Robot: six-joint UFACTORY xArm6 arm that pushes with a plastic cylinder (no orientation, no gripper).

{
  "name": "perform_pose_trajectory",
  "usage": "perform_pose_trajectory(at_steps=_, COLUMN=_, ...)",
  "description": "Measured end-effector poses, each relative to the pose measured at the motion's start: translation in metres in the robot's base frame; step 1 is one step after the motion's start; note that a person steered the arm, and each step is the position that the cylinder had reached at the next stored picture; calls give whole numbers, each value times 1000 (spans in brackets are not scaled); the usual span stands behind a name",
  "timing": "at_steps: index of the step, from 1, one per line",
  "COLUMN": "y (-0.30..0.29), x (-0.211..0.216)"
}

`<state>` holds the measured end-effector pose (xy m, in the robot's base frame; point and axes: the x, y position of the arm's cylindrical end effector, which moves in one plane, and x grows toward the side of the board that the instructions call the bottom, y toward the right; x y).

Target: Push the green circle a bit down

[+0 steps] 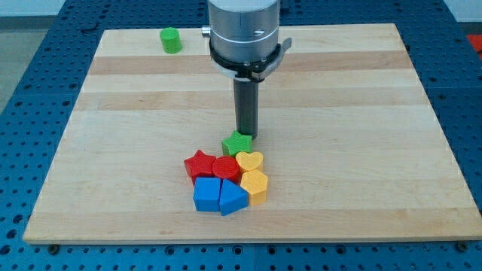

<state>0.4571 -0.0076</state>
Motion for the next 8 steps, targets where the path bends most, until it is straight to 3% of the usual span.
perform_pose_trajectory(at_steps=3, y=0, x=-134)
perform_pose_trajectory(at_steps=5, y=-32, x=-236)
perform_pose_trajectory(at_steps=6, y=-85, x=-266)
perform_pose_trajectory(at_steps=8, y=-127, x=-265)
